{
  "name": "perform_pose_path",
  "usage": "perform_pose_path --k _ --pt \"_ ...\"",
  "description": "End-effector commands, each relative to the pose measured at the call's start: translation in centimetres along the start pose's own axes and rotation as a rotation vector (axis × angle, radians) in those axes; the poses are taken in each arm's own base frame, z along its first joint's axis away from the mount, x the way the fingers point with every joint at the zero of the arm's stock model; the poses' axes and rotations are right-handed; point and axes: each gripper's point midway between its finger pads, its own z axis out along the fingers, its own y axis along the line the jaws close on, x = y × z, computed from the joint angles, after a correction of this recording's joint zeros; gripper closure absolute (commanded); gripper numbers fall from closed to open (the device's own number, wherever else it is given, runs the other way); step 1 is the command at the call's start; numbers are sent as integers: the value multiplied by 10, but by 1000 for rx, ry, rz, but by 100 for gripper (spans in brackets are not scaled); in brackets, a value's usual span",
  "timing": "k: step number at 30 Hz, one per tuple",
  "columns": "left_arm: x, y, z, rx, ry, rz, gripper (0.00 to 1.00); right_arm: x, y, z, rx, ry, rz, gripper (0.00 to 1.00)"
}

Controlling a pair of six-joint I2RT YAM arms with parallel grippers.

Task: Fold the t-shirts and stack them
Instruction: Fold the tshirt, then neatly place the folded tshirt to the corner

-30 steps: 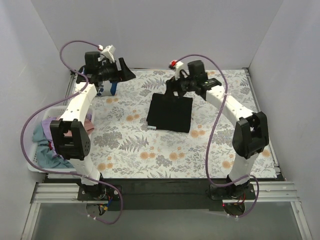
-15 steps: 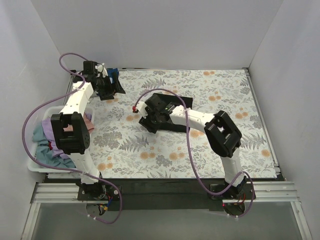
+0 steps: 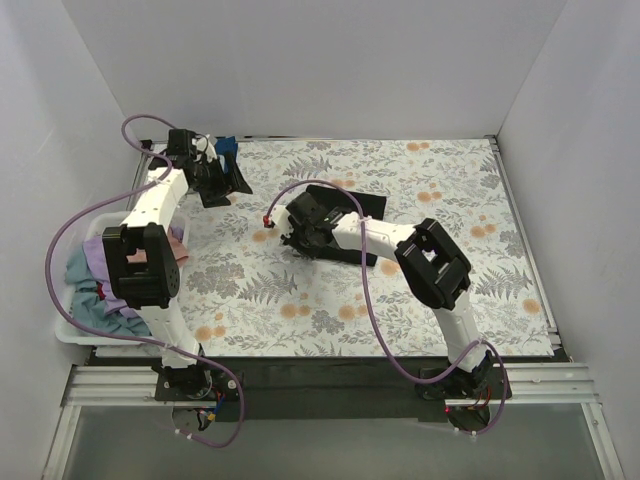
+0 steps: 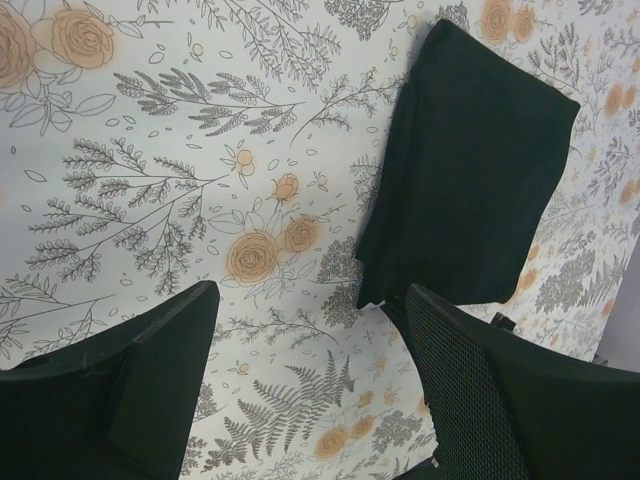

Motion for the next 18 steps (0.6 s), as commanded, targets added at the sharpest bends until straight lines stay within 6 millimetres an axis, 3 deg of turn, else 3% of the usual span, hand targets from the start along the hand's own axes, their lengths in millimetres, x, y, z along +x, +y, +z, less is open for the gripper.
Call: perform_pose_path --k 1,5,6,8,12,16,17,18 --pt "5 -7 -5 45 -4 19 26 6 -1 2 3 7 -24 99" --pt "23 -11 14 104 51 -49 25 -24 -10 -35 -41 -114 5 99" --pt "35 -26 21 144 73 -54 24 -29 -20 -43 -38 -139 37 99" --pt "41 -35 31 218 60 -121 21 -43 -24 -62 -67 -202 58 99" --pt "57 -67 45 341 101 -174 18 -52 -37 -81 -66 -256 74 99" --pt "63 -82 63 387 117 -237 18 -50 -40 -86 -81 -269 67 99" --pt "55 -90 64 419 91 -275 17 -48 -41 -87 -85 -269 67 99" --pt "63 -90 68 427 102 -304 17 -46 -40 -87 -90 -269 70 99"
